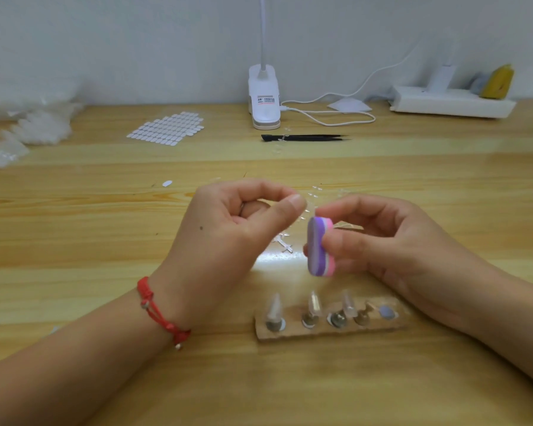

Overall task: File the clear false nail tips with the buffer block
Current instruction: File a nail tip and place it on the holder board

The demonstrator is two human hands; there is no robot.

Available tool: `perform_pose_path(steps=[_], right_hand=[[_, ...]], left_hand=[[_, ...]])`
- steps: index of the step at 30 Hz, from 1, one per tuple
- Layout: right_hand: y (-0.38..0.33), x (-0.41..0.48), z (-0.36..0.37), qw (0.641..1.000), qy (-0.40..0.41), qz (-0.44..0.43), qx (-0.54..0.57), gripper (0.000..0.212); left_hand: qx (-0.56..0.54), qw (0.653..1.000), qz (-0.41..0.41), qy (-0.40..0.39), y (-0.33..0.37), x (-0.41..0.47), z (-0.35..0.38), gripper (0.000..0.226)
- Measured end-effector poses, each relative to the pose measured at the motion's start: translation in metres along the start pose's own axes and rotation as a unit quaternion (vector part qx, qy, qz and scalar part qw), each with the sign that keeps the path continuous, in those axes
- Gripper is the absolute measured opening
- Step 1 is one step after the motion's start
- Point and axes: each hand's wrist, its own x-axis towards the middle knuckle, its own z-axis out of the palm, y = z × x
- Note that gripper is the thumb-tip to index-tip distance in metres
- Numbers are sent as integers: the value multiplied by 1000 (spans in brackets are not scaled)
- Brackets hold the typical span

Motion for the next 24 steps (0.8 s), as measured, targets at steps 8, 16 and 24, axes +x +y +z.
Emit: perform_pose_path(steps=[8,16,24], right_hand=[[1,1,2,1000,-13,-3,-17,31],[1,2,-1,1000,-4,1,23,27],[0,6,-7,989,67,12,132,19]], left_hand=[[0,998,40,38,3,2,-1,17],[15,996,49,68,2,5,-1,16],[18,1000,-13,-7,-4,-4,8,9]])
